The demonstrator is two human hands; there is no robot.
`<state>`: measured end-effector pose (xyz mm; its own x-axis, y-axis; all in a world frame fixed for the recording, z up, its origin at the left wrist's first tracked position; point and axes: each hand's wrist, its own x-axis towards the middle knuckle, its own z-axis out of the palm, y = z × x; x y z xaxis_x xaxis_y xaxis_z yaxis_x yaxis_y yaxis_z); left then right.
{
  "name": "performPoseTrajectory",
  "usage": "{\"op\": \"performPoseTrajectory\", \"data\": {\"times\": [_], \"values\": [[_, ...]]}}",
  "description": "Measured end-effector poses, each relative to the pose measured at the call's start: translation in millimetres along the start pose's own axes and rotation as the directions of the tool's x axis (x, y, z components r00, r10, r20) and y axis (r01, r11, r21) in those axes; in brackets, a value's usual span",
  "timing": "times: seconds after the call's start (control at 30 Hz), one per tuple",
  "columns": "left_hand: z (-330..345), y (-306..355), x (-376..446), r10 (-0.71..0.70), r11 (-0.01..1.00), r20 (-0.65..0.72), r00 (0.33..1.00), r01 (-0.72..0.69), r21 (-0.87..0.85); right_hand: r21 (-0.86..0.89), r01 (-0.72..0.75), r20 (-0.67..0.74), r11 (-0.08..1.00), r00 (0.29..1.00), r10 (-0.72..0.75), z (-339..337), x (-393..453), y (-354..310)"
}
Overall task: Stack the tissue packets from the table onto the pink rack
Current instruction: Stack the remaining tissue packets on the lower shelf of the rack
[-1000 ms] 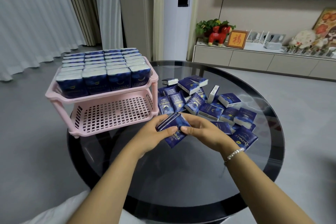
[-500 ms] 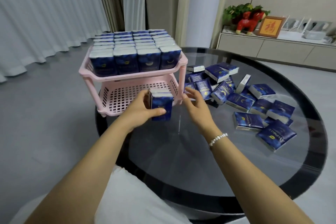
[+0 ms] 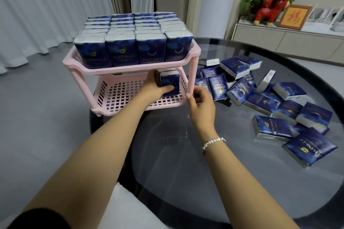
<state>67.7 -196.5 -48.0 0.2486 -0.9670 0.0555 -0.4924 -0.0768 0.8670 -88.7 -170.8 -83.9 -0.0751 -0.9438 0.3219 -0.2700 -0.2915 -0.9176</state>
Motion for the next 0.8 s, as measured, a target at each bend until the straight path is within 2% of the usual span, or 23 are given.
{"op": "performPoseTrajectory", "data": {"times": [0.1,0.2,0.57,0.8], "values": [[7.0,-1.1,10.6,-0.002,0.997,0.031,1.000,0.000,0.080,-0.019,-0.003,-0.015,1.000,1.000,0.002,0.5,-0.1,1.3],[13.0,-2.0,18.5,-0.004,0.983,0.004,1.000,0.003,0.185,-0.021,0.004,-0.023,1.000,1.000,-0.004,1.1,-0.5,1.5],[30.2,-4.1,26.2,-0.056,0.957,-0.044,0.997,0.067,0.283,-0.009,-0.024,-0.003,1.000,1.000,0.024,1.7,-2.0,-1.0],[34.3,-2.3,30.1,-0.087,0.931,-0.152,0.985,0.134,0.341,0.013,-0.024,-0.017,1.000,1.000,0.025,1.6,-2.7,-1.0]]}}
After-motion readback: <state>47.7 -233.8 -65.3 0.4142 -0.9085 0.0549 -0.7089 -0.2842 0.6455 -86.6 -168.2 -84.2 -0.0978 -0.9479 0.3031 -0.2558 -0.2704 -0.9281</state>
